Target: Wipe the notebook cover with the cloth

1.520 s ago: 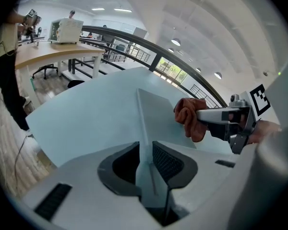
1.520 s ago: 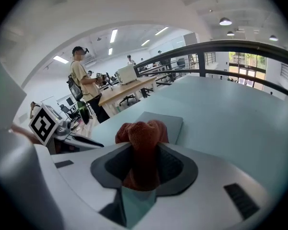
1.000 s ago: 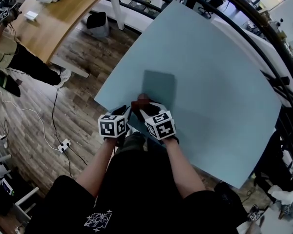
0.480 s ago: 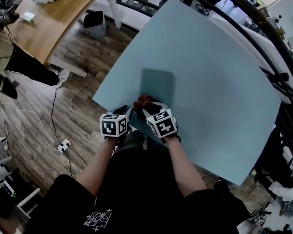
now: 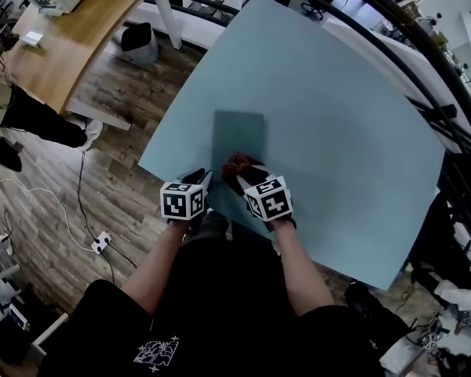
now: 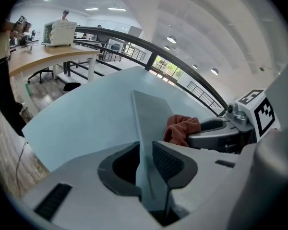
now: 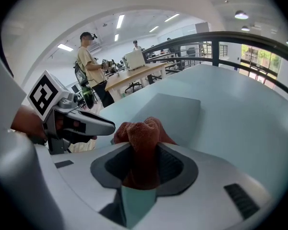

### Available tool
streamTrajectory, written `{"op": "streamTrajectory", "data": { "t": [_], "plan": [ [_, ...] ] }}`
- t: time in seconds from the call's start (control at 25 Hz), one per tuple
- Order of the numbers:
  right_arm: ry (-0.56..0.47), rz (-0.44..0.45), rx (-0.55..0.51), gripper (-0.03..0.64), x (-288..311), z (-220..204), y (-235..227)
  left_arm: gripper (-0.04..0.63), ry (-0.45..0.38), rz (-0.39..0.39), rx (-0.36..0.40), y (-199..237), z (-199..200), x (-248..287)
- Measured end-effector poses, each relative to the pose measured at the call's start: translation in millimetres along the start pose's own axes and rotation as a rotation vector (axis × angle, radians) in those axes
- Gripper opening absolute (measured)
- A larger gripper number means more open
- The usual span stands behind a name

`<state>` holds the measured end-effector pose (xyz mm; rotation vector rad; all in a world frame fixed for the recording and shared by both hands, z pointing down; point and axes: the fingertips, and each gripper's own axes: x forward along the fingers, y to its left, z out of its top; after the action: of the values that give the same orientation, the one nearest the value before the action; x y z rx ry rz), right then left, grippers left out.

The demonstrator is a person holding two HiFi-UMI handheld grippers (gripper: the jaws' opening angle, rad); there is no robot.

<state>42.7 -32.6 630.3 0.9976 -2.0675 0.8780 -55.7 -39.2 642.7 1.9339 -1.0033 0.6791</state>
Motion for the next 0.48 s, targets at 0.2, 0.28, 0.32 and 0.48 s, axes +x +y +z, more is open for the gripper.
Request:
{"op": "streamTrajectory", "data": {
  "t": [0.2, 0.28, 0.32, 0.48],
  "plan": [
    [-0.009, -0.037, 0.047, 0.137, -17, -13, -26, 0.089, 0.000, -0.017, 0.025, -14, 5, 6],
    [-0.012, -0.050, 0.064, 0.137, -25, -17, -35, 0.089, -0.003, -0.020, 0.028, -20, 7, 7],
    [-0.013, -0.055, 0.071, 0.137, -28, -19, -39, 0.089, -0.004, -0.021, 0.030, -22, 9, 7],
    [-0.038, -0.060, 0.097, 0.137, -37, -18, -47, 0.089, -0.012, -0.023, 0.038, -26, 14, 6]
  ]
}}
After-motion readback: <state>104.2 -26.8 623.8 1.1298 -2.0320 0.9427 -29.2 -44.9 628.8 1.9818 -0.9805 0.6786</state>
